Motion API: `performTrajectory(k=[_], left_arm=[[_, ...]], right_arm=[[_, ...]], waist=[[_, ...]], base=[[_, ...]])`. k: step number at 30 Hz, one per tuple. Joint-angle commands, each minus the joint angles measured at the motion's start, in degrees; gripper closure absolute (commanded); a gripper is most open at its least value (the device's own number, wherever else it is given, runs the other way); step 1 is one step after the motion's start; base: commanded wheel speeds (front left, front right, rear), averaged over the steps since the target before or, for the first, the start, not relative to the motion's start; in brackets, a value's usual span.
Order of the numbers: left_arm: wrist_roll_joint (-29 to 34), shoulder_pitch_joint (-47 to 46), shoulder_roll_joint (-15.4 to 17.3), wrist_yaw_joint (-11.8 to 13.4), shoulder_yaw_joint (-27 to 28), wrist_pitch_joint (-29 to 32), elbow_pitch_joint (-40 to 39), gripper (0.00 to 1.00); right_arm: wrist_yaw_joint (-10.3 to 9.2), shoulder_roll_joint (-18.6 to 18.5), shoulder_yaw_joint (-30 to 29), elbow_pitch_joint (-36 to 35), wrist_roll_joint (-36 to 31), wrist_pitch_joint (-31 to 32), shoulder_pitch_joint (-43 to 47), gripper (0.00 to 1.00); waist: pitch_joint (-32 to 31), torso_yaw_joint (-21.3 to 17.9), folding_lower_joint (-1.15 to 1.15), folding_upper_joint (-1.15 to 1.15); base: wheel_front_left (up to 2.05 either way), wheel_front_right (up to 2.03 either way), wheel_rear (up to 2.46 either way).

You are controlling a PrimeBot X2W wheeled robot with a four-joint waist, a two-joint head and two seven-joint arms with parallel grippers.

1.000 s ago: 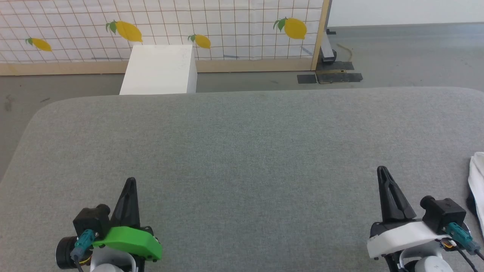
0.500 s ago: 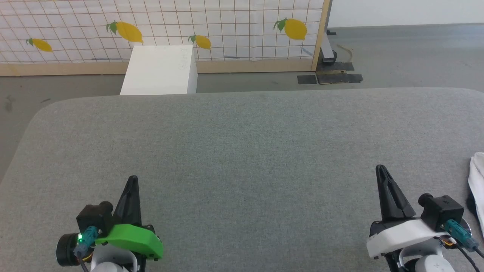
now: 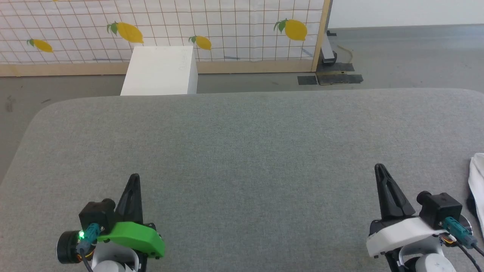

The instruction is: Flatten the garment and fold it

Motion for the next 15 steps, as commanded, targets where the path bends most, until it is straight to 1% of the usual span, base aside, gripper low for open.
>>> performTrajectory(k=[1,15], left_arm=[[0.82,0.68,-0.37,0.28,0.20,0.30,-0.42,1.00],[2.58,0.95,-0.88,0.38,0.46,1.95,-1.74,1.00]], right_arm=[[-0.02,0.00,0.05,-0.53,-0.76,0.26,0.41,1.00],[-0.03,0.00,0.11,-1.67,-2.06,1.91,0.56,1.00]], waist=[[-0.01,0.01,0.00,0.00],[-0.13,0.06,0.00,0.00]], base=[[0.00,0.00,0.00],[0.00,0.00,0.00]])
